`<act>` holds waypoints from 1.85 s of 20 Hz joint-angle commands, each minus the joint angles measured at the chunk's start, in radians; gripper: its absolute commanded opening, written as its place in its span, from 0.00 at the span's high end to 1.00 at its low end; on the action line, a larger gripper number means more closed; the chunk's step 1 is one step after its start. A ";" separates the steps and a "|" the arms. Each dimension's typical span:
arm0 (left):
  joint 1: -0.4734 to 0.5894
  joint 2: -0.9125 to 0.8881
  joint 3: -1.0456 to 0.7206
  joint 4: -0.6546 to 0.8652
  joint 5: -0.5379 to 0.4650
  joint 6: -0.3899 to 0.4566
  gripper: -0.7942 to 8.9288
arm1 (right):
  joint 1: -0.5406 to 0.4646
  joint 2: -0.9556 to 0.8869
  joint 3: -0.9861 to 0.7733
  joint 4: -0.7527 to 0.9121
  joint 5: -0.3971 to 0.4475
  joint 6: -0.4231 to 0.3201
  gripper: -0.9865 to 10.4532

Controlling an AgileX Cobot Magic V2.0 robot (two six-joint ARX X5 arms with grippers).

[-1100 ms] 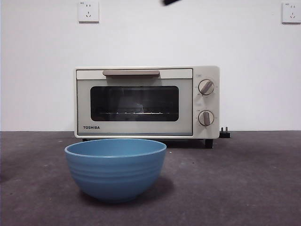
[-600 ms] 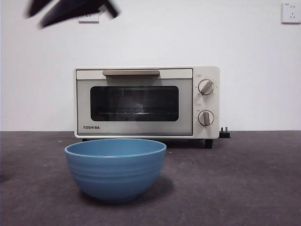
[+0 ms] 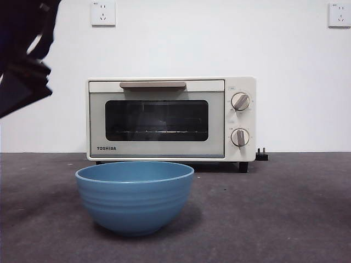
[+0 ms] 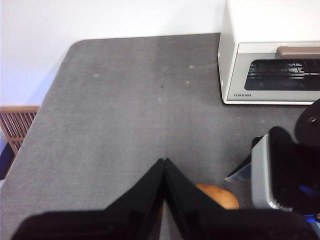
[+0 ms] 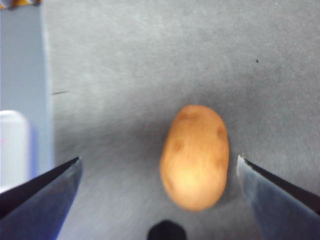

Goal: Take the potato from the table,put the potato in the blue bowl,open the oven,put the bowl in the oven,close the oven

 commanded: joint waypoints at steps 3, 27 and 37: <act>-0.005 0.015 0.003 0.000 0.089 -0.009 0.92 | 0.000 0.052 0.002 0.067 0.035 -0.014 0.20; -0.018 0.058 0.003 -0.003 0.106 -0.023 0.92 | -0.038 0.189 0.001 0.116 -0.043 0.067 0.35; -0.018 0.058 0.003 -0.003 0.105 -0.023 0.92 | -0.039 0.186 0.042 0.024 -0.013 0.103 0.92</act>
